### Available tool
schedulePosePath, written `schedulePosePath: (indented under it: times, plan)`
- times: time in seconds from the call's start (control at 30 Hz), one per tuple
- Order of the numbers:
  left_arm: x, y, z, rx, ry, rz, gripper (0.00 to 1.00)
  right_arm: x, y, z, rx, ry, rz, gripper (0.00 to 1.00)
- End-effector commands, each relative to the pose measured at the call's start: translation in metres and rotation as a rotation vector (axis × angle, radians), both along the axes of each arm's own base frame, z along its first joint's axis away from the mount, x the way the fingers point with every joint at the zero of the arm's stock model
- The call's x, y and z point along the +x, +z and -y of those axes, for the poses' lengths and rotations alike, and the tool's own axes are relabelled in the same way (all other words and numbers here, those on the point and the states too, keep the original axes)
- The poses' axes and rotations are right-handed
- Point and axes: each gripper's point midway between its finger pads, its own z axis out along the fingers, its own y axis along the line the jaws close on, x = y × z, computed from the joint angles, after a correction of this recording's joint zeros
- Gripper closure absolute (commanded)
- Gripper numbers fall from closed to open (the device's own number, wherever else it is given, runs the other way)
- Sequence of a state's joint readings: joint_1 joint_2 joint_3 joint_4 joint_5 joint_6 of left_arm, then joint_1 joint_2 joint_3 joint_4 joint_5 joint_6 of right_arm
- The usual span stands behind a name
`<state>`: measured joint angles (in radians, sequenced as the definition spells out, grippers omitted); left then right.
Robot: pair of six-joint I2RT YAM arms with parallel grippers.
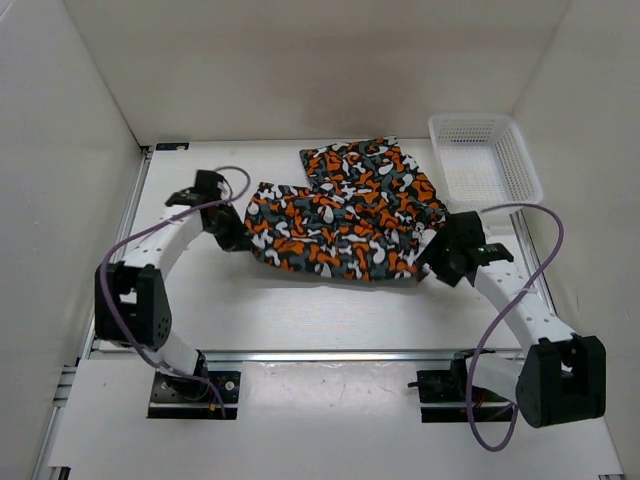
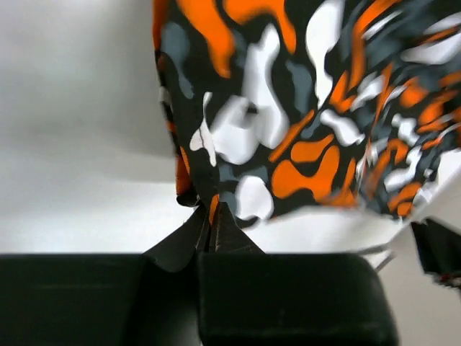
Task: Fold and stack the shorts
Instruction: Flatten the shorts out
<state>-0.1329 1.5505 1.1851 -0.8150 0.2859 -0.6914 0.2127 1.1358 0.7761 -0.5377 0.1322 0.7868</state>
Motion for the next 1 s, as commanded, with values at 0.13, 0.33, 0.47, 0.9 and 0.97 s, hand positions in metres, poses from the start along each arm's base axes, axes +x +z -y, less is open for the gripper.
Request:
schedulePosePath:
  times: [0.13, 0.33, 0.47, 0.9, 0.97]
  plan:
    - [-0.017, -0.034, 0.024, 0.084, -0.036, -0.084, 0.90, -0.021, -0.026, 0.020, 0.115, -0.081, -0.103, 0.16]
    - [-0.013, -0.029, 0.028, 0.080, -0.044, -0.065, 0.90, -0.026, -0.046, -0.013, 0.527, -0.132, -0.118, 0.22]
    - [-0.013, -0.032, 0.028, 0.082, -0.044, -0.074, 0.90, -0.026, -0.046, -0.035, 0.711, -0.129, -0.118, 0.22]
    - [-0.010, -0.036, 0.028, 0.090, -0.033, -0.085, 0.90, -0.006, -0.052, -0.039, 0.808, -0.188, -0.121, 0.36]
    - [-0.010, -0.036, 0.026, 0.100, -0.029, -0.083, 0.90, -0.008, -0.057, -0.039, 0.808, -0.198, -0.144, 0.42]
